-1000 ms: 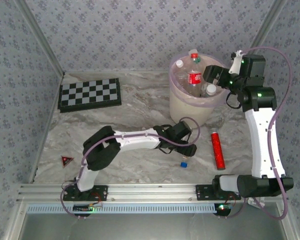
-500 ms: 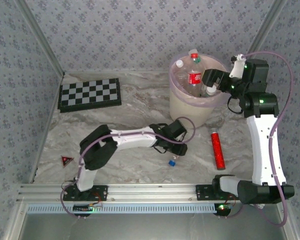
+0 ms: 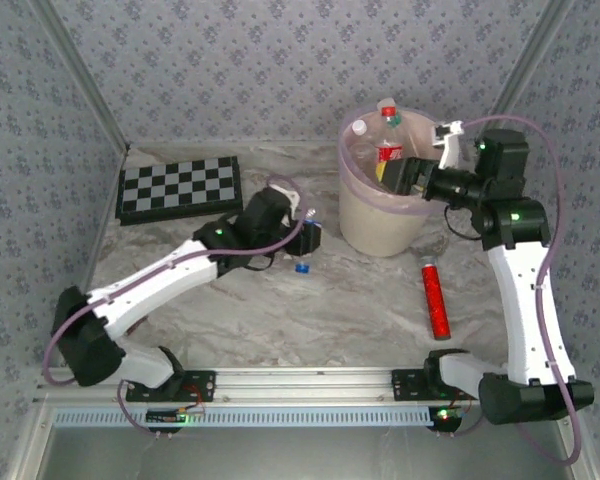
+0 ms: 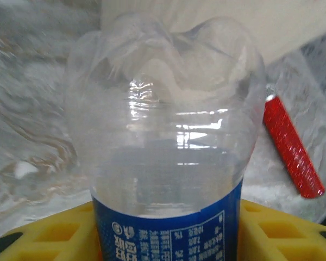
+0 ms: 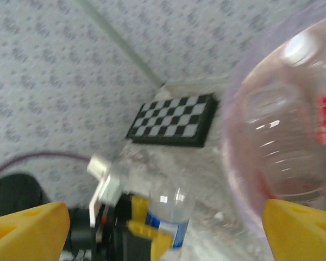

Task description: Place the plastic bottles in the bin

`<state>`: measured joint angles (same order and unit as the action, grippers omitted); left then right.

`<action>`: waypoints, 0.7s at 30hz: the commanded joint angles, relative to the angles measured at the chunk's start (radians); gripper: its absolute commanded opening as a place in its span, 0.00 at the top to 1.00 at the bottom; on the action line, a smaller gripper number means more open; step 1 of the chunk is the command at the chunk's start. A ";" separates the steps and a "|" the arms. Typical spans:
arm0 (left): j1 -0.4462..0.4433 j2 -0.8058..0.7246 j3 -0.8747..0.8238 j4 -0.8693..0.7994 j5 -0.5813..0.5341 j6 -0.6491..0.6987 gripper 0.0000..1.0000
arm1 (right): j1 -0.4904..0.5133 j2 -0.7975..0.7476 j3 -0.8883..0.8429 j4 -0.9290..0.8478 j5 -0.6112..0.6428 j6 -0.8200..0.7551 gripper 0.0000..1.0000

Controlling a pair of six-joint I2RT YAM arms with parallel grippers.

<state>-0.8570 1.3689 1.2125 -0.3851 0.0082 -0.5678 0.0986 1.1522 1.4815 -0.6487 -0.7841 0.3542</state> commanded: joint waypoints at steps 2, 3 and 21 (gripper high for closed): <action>0.052 -0.086 -0.034 0.185 0.078 -0.002 0.48 | 0.116 -0.013 -0.055 0.057 -0.019 0.030 0.12; 0.058 -0.096 -0.037 0.222 0.108 -0.005 0.48 | 0.134 -0.011 -0.073 0.096 -0.010 0.049 0.14; 0.054 -0.053 -0.005 0.510 0.454 -0.074 0.48 | 0.231 0.129 -0.054 0.219 -0.038 0.147 0.13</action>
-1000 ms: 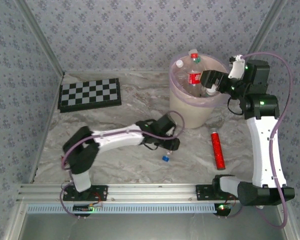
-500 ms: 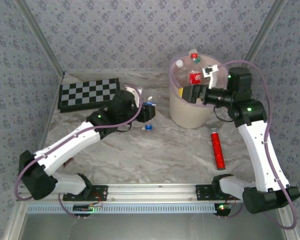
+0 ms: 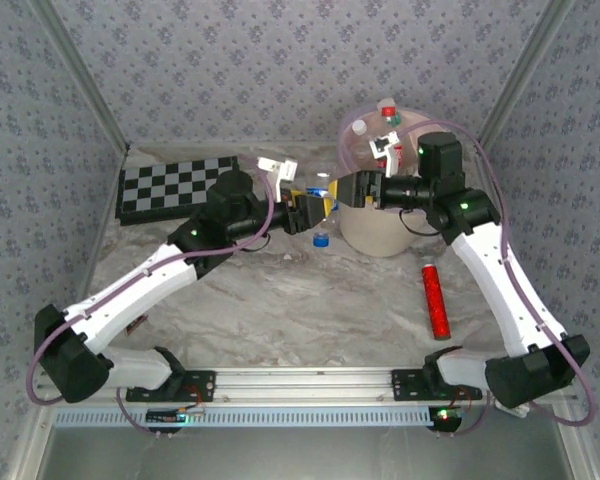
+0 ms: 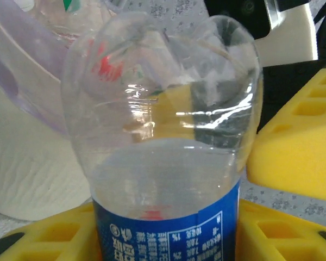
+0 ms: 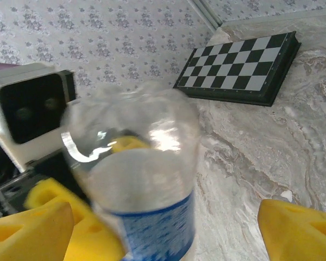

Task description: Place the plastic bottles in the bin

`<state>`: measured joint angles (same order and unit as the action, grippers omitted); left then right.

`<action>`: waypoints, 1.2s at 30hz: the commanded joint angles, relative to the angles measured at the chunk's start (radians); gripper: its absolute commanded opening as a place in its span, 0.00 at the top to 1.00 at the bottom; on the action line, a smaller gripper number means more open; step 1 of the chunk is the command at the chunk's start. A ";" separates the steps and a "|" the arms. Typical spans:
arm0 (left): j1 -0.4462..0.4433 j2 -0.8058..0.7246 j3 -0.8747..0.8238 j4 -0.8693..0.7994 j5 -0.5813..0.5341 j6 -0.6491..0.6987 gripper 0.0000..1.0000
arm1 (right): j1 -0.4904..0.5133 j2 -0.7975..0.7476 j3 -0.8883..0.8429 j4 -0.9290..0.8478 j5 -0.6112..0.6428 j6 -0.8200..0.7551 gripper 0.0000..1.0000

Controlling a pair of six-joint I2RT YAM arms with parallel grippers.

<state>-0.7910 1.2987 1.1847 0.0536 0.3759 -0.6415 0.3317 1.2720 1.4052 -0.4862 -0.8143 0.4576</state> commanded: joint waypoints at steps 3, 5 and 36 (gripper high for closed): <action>-0.020 0.042 0.042 0.063 0.096 0.009 0.48 | -0.002 0.014 0.029 0.087 -0.033 0.068 0.18; -0.022 0.060 0.059 0.061 0.101 0.008 0.48 | -0.002 0.014 0.034 0.089 -0.038 0.072 0.22; 0.049 -0.076 -0.066 -0.045 -0.059 0.026 0.01 | -0.523 0.184 0.456 -0.119 0.311 -0.002 0.61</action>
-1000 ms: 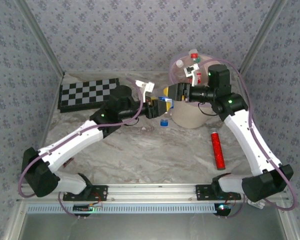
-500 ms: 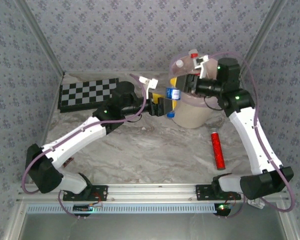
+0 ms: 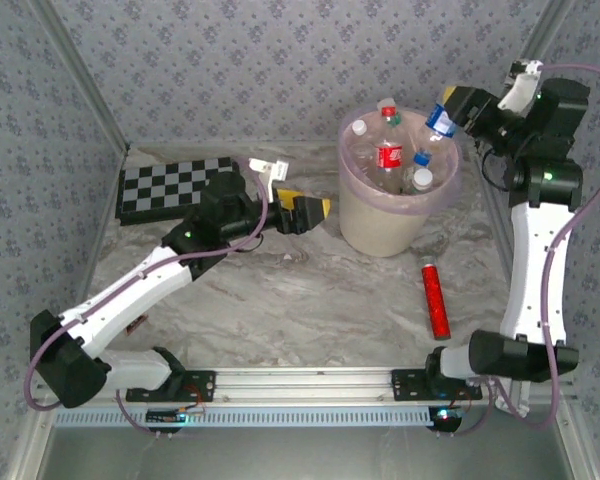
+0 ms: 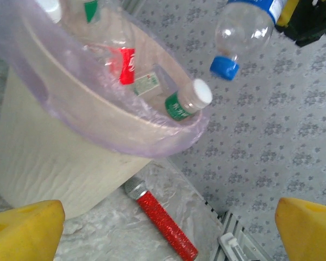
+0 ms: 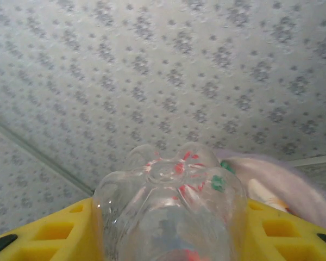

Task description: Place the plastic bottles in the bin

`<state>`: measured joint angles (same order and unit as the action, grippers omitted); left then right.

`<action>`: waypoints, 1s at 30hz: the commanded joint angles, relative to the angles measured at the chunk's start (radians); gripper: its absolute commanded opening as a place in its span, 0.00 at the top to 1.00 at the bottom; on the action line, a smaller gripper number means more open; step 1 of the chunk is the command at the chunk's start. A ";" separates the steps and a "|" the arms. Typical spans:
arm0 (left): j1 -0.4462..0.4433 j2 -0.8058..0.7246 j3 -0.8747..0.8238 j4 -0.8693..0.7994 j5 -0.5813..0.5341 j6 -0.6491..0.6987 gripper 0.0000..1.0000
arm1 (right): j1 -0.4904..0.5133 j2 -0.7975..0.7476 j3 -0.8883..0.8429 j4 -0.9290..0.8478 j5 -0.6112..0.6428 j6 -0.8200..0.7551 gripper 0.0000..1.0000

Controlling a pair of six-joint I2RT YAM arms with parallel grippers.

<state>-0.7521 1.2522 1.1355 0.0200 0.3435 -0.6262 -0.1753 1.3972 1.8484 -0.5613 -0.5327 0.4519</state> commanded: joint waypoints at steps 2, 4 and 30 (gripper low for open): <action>0.015 -0.033 -0.030 -0.007 -0.029 0.008 0.01 | -0.015 0.088 -0.009 -0.002 -0.016 0.054 0.61; 0.019 -0.031 -0.038 -0.007 -0.029 0.001 0.01 | -0.003 0.106 -0.029 0.011 -0.015 0.084 0.61; 0.043 0.080 -0.023 0.008 0.022 -0.019 0.01 | 0.014 0.071 -0.028 -0.217 0.287 -0.077 0.23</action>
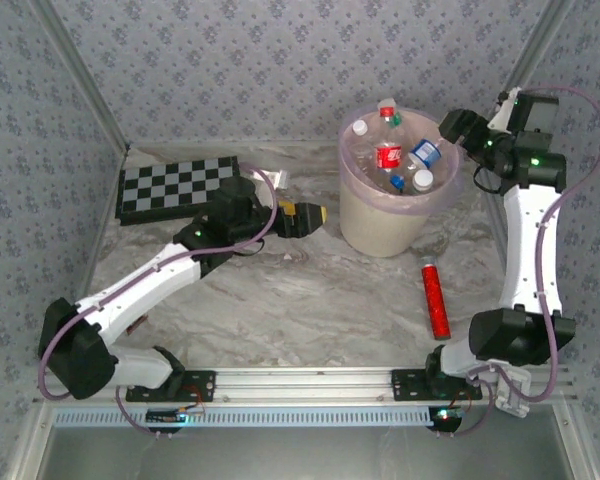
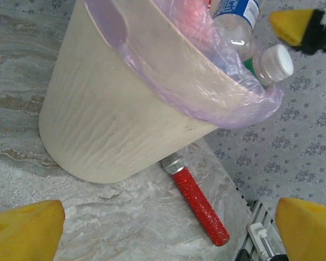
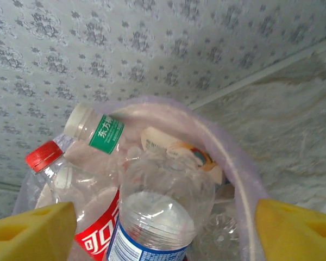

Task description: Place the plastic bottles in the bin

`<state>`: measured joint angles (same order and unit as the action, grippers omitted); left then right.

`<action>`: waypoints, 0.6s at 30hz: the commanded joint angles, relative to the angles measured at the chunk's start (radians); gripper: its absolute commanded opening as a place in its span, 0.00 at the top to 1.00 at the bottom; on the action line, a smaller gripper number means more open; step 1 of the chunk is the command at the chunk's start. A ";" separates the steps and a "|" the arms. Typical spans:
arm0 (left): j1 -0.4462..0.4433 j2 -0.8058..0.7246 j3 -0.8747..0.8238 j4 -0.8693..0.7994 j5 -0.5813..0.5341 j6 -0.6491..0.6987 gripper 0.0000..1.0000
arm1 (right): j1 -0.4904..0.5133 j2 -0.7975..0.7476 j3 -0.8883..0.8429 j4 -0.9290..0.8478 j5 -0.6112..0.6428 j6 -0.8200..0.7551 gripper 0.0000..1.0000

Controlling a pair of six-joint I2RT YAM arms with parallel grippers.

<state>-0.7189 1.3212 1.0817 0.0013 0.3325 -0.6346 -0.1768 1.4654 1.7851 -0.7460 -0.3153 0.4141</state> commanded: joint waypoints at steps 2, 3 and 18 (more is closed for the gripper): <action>0.011 0.015 0.031 0.025 0.033 -0.010 0.01 | 0.035 0.036 0.052 -0.035 0.071 -0.048 0.30; 0.012 0.016 0.032 0.024 0.031 -0.011 0.01 | 0.045 0.058 0.060 -0.036 0.070 -0.053 0.32; 0.012 -0.037 -0.002 -0.007 0.003 -0.014 0.01 | 0.153 0.194 0.099 -0.034 0.098 -0.095 0.52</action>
<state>-0.7132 1.3212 1.0813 -0.0025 0.3428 -0.6464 -0.0151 1.7000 1.8446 -0.7528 -0.2459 0.3466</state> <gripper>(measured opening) 0.989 0.481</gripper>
